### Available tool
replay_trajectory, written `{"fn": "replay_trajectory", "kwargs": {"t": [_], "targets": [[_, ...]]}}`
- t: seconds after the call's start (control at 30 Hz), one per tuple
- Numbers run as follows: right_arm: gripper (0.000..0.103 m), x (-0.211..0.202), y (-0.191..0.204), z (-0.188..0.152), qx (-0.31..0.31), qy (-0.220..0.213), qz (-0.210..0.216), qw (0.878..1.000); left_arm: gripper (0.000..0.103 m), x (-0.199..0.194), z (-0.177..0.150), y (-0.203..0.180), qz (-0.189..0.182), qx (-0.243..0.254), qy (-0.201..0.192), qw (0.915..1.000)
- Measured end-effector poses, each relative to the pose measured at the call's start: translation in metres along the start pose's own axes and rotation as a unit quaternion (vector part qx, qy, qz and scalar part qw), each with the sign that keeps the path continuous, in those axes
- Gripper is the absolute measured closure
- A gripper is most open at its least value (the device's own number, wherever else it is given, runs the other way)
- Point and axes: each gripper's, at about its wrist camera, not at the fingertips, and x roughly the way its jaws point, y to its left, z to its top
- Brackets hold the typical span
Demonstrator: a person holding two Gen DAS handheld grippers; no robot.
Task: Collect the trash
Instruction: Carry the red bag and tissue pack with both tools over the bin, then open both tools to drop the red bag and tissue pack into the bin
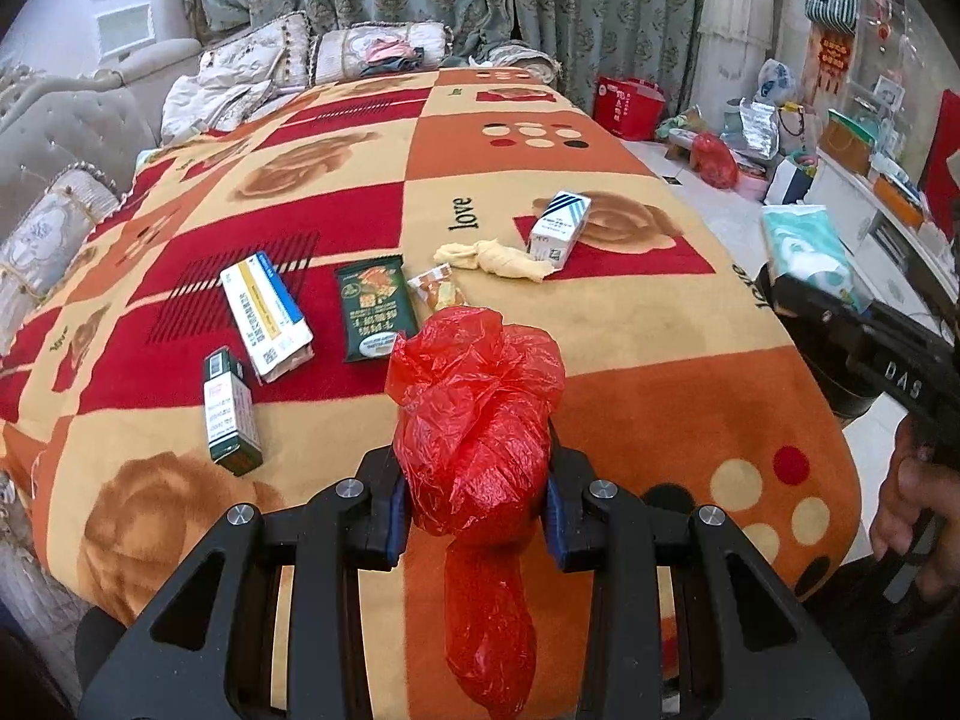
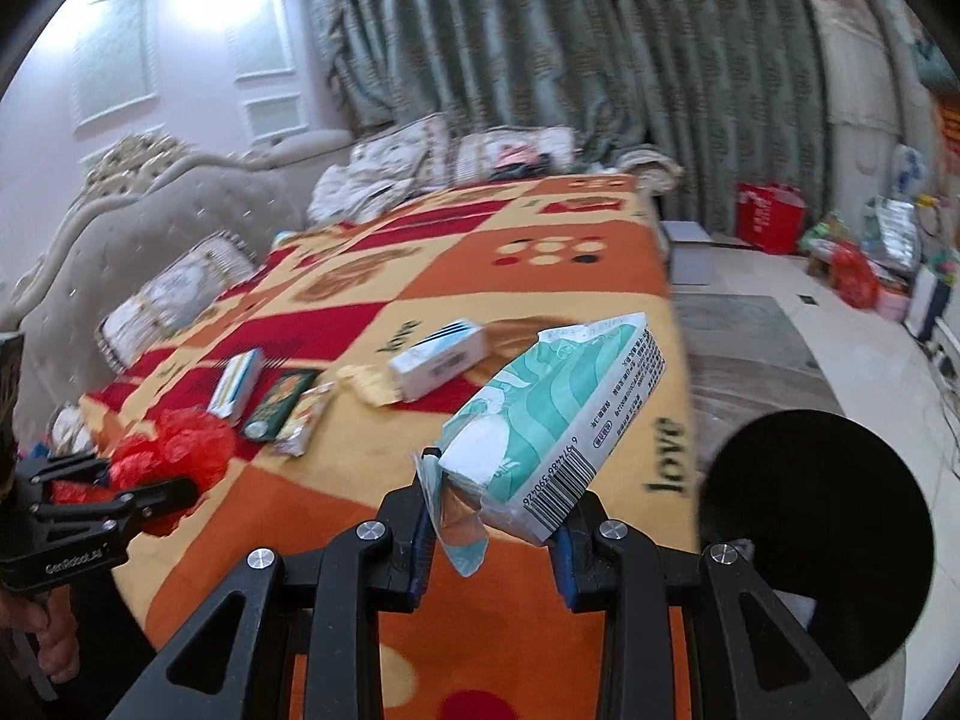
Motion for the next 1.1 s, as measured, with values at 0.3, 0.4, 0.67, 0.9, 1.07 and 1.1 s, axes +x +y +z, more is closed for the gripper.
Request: {"fn": "replay_trajectory", "kwargs": {"t": [0.3,0.4,0.67,0.9,1.07,1.1], "targets": [[0.073,-0.019,-0.068,-0.001,0.060,-0.001,-0.119,0.991,0.070,0.008,0.012,-0.033,-0.018,0.037,-0.005,0.9991],[0.073,-0.019,-0.098,-0.005,0.097,0.016,-0.143,0.985,0.070,0.014,0.025,-0.062,-0.070,0.071,-0.008,0.9950],[0.060,0.003,-0.149,-0.021,0.128,0.104,-0.210,0.964,0.070,0.040,0.068,-0.142,-0.170,0.152,-0.015,0.9736],[0.051,-0.013,-0.175,-0.029,0.206,0.082,-0.191,0.956,0.070,0.082,0.089,-0.209,-0.209,0.187,0.014,0.9596],[0.048,-0.040,-0.185,-0.027,0.228,0.039,-0.264,0.936,0.059,0.113,0.095,-0.245,-0.242,0.186,0.051,0.9509],[0.048,-0.047,-0.189,-0.028,0.236,0.030,-0.279,0.931,0.052,0.117,0.094,-0.252,-0.242,0.190,0.056,0.9497]]}}
